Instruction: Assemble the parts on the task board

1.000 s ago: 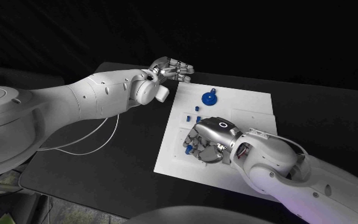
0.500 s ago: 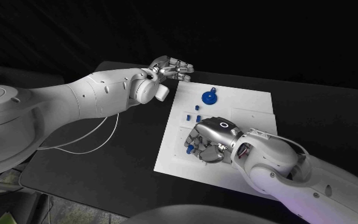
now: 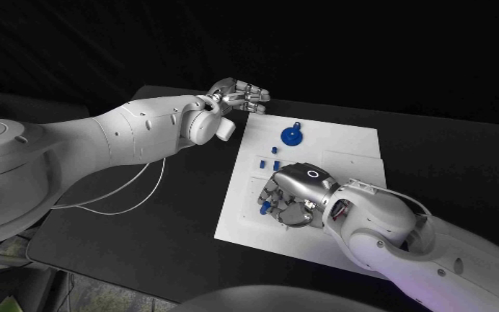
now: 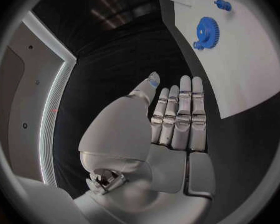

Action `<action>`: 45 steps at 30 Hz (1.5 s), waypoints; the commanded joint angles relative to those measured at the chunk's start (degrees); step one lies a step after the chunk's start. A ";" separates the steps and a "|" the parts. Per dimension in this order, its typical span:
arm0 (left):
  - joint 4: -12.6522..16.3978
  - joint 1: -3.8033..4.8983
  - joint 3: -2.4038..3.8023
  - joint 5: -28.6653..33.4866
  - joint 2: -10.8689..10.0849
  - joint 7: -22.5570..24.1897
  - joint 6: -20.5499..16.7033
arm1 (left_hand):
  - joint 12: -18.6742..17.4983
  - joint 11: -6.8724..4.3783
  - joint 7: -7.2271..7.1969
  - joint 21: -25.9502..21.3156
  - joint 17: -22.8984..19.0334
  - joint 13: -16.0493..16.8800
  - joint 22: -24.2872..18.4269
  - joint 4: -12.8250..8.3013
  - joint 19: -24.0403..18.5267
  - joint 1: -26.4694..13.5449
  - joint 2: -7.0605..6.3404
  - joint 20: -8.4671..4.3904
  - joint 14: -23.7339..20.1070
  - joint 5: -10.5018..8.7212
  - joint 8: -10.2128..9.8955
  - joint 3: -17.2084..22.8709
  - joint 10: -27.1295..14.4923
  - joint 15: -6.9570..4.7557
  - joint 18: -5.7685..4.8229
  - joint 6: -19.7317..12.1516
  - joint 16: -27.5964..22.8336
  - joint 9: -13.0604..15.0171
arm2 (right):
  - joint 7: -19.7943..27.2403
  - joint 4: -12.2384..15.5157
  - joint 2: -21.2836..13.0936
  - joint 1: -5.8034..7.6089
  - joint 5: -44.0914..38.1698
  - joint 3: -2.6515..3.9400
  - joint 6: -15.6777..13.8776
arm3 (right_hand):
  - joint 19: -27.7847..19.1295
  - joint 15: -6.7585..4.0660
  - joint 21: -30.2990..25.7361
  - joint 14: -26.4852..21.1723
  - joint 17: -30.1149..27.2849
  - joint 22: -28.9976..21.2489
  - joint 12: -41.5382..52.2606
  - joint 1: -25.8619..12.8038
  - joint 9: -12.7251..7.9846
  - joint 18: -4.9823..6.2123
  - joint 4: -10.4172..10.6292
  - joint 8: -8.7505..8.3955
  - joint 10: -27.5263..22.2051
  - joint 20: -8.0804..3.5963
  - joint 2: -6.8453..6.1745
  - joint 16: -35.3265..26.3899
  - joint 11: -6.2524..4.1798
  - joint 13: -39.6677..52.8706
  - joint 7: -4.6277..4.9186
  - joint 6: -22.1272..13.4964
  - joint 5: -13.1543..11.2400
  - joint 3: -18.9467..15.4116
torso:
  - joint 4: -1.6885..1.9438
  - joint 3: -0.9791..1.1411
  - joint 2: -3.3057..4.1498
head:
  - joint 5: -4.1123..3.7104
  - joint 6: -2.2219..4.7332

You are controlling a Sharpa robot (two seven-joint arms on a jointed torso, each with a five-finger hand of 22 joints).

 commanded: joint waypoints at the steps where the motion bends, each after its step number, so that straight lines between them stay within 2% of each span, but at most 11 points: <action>1: 0.05 -0.09 0.05 -0.14 0.06 0.56 0.84 | 0.14 0.01 0.28 0.20 0.06 0.03 -0.05 0.01 -0.11 0.07 0.59 0.29 -0.48 -0.13 -0.12 -0.41 -0.22 0.04 0.26 -0.24 -0.32 -0.02 | -1.00 -0.05 -0.01 -0.13 -1.79 -0.06 -0.12 | 1.57 -0.12 -0.20 0.30 0.10 0.11 -0.19 0.13 0.33 0.76 -0.18 0.20 -0.06 -0.42 0.63 -0.14 -0.02 -0.04 0.20 0.44 -0.39 0.21 | 0.04 0.00 0.03 | -0.09 0.11; 16: 0.04 -0.09 0.05 -0.14 -0.01 0.48 0.90 | 0.14 0.01 0.28 0.20 0.06 0.03 -0.05 0.01 -0.11 0.07 0.59 0.29 -0.48 -0.13 -0.12 -0.41 -0.22 0.04 0.26 -0.24 -0.32 -0.02 | -1.42 0.26 0.02 -0.17 -2.46 -0.05 -0.77 | 1.63 -0.13 -0.23 0.29 0.18 0.25 -0.18 0.12 0.33 0.78 -0.13 0.20 0.01 -0.42 0.53 -0.11 -0.03 -0.02 0.19 0.49 -0.73 0.48 | 0.04 -0.02 0.03 | -0.04 0.14; 30: -0.07 -0.09 0.05 -0.14 0.18 0.40 0.97 | 0.14 0.02 0.28 0.34 0.06 0.03 -0.53 0.10 -0.13 0.11 0.61 0.31 -0.53 -0.11 -0.13 -0.49 -0.28 0.06 0.26 -0.25 -0.32 -0.03 | -1.64 -0.82 0.74 -0.15 -2.30 -0.09 4.54 | 1.41 -0.07 -0.47 0.08 0.25 0.54 -0.20 0.23 0.30 0.72 -0.10 0.20 -0.21 -0.36 0.62 -0.18 0.03 -0.04 0.25 0.34 -0.56 0.08 | 0.06 -0.05 -0.03 | -0.05 -0.11; 32: -0.09 -0.09 0.05 -0.14 0.20 0.39 0.98 | 0.14 0.02 0.28 0.34 0.06 0.03 -0.53 0.10 -0.13 0.11 0.61 0.31 -0.53 -0.11 -0.13 -0.49 -0.28 0.06 0.26 -0.25 -0.32 -0.03 | -1.71 -1.06 0.98 -0.15 -2.41 -0.26 5.08 | 1.37 -0.06 -0.51 0.05 0.26 0.59 -0.20 0.26 0.29 0.72 -0.14 0.20 -0.23 -0.36 0.64 -0.18 0.04 -0.04 0.26 0.33 -0.44 0.00 | 0.05 -0.04 -0.01 | -0.04 -0.10; 35: -0.10 -0.09 0.05 -0.14 0.21 0.37 0.99 | 0.14 0.02 0.28 0.34 0.06 0.03 -0.53 0.10 -0.13 0.11 0.61 0.31 -0.53 -0.11 -0.13 -0.49 -0.28 0.06 0.26 -0.25 -0.32 -0.03 | -1.88 -1.44 1.36 -0.15 -2.64 -1.01 5.46 | 1.33 -0.05 -0.54 0.00 0.28 0.68 -0.20 0.25 0.28 0.72 -0.16 0.19 -0.27 -0.35 0.67 -0.19 0.05 -0.04 0.27 0.29 -0.26 -0.10 | 0.03 -0.02 0.03 | -0.06 -0.09; 38: -0.08 -0.09 0.05 -0.14 0.19 0.35 0.98 | 0.14 0.02 0.28 0.34 0.06 0.03 -0.53 0.10 -0.13 0.11 0.61 0.31 -0.53 -0.11 -0.13 -0.49 -0.28 0.06 0.26 -0.25 -0.32 -0.03 | -1.89 -1.77 1.69 -0.15 -2.75 -1.44 5.12 | 1.27 -0.03 -0.60 -0.07 0.27 0.72 -0.21 0.26 0.25 0.72 -0.17 0.18 -0.34 -0.34 0.72 -0.22 0.08 -0.05 0.30 0.20 -0.28 -0.08 | 0.01 -0.01 0.03 | 0.06 -0.04; 43: -0.10 -0.08 0.05 -0.14 0.18 0.27 1.05 | 0.14 0.02 0.28 0.34 0.06 0.03 -0.53 0.10 -0.13 0.11 0.61 0.31 -0.53 -0.11 -0.13 -0.49 -0.28 0.06 0.26 -0.25 -0.32 -0.03 | -1.72 -2.06 1.92 -0.15 -2.36 -1.71 3.90 | 1.20 0.07 -0.85 -0.25 0.12 0.71 -0.24 0.16 0.09 0.75 -0.02 0.17 -0.90 -0.25 0.71 -0.44 0.23 -0.21 0.45 -0.33 -0.16 -0.29 | -0.01 -0.01 0.01 | -0.02 -0.03; 45: -0.09 -0.08 0.05 -0.14 0.17 0.23 1.11 | 0.14 0.02 0.28 0.34 0.06 0.03 -0.53 0.10 -0.13 0.11 0.61 0.31 -0.53 -0.11 -0.13 -0.49 -0.28 0.06 0.26 -0.25 -0.32 -0.03 | -1.61 -2.12 1.92 -0.15 -2.05 -1.76 3.46 | 1.17 0.21 -1.03 -0.27 -0.02 0.63 -0.34 -0.08 -0.12 0.72 0.18 0.09 -1.77 -0.13 0.31 -0.58 0.44 -0.45 0.75 -1.30 0.42 -1.10 | -0.01 -0.02 -0.01 | -0.05 0.00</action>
